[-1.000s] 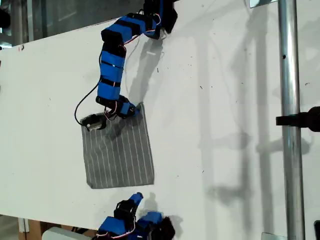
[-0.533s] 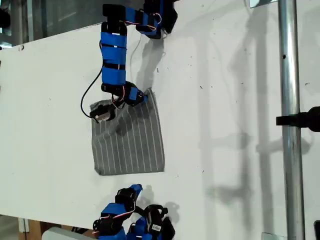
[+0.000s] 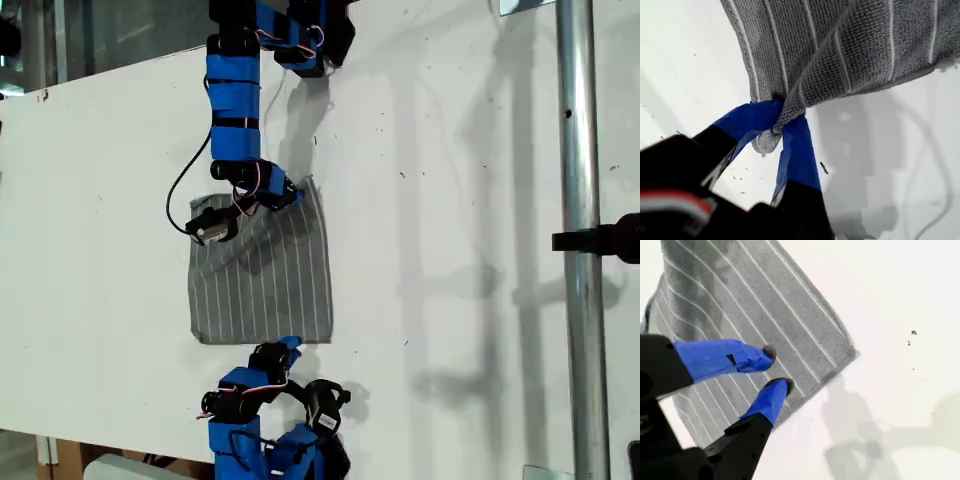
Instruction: Grasp corners of a towel and fold twice.
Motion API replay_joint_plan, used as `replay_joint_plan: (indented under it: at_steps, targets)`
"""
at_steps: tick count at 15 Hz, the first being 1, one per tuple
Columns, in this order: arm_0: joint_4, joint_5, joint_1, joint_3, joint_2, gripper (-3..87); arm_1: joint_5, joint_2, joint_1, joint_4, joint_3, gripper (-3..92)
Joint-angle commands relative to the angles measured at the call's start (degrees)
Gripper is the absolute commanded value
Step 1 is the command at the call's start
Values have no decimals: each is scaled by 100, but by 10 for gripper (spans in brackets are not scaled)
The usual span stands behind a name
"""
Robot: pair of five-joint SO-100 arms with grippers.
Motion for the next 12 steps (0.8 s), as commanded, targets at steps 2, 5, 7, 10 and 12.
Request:
replay_joint_plan:
  at_steps: [2, 5, 7, 10, 12]
  targets:
    - [299, 668, 9, -501, -141, 201, 79, 396, -53, -88, -141, -2]
    - [413, 1573, -246, -404, -193, 258, 105, 439, -70, -88, -149, -2]
    - [0, 2109, -352, -62, -237, 261, 132, 466, -79, -97, -149, -2]
    - [-1081, 2127, -492, 712, -677, 248, 176, 510, -105, -97, -167, -2]
    - [-1345, 2039, -501, 606, -1354, 250, 193, 554, -114, -97, -176, -2]
